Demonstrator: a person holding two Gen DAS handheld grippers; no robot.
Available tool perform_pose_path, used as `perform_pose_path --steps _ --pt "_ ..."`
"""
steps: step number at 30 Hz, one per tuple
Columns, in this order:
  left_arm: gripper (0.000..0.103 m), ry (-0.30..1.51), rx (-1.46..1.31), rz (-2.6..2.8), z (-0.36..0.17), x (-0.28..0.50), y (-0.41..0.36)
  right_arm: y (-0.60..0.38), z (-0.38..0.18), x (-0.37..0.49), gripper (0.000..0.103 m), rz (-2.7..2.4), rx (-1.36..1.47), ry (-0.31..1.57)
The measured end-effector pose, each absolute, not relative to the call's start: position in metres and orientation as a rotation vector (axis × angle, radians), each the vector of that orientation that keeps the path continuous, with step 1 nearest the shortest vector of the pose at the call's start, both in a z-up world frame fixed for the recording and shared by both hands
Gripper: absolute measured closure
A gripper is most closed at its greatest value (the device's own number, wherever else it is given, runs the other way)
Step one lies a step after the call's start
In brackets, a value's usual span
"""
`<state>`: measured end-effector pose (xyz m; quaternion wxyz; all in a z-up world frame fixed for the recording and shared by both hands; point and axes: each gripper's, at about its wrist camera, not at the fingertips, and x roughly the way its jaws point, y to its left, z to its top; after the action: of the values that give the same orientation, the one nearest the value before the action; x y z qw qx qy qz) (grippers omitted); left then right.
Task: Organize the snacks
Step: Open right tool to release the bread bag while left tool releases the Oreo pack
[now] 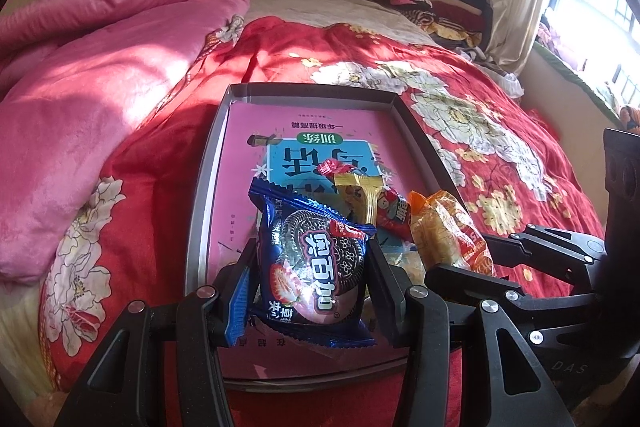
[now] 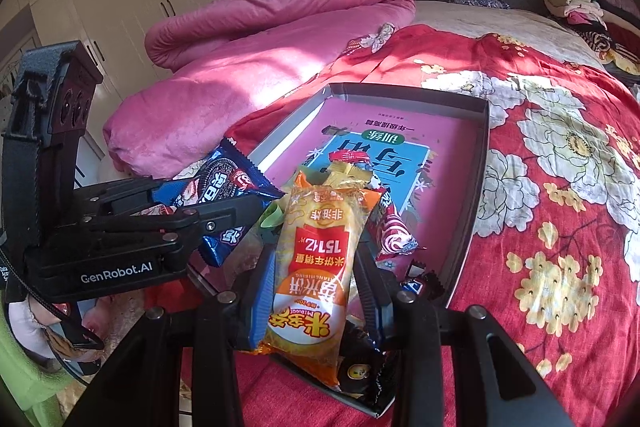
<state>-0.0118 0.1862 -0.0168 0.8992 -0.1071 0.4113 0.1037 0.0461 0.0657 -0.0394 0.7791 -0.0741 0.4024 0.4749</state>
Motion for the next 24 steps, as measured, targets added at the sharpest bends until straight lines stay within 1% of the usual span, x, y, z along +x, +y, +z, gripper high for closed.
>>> perform_pose_path --steps 10,13,21,24 --pt "0.051 0.858 -0.223 0.216 -0.019 -0.011 0.187 0.062 -0.04 0.05 0.063 1.007 -0.137 0.883" --pt "0.051 0.859 -0.223 0.216 -0.019 -0.011 0.187 0.061 -0.041 0.051 0.059 1.003 -0.13 0.889" --pt "0.051 0.854 -0.222 0.213 -0.018 -0.011 0.186 0.053 -0.034 0.05 0.055 0.996 -0.114 0.869" --pt "0.048 0.835 -0.212 0.204 -0.012 -0.013 0.182 0.047 -0.028 0.05 0.052 0.983 -0.109 0.843"
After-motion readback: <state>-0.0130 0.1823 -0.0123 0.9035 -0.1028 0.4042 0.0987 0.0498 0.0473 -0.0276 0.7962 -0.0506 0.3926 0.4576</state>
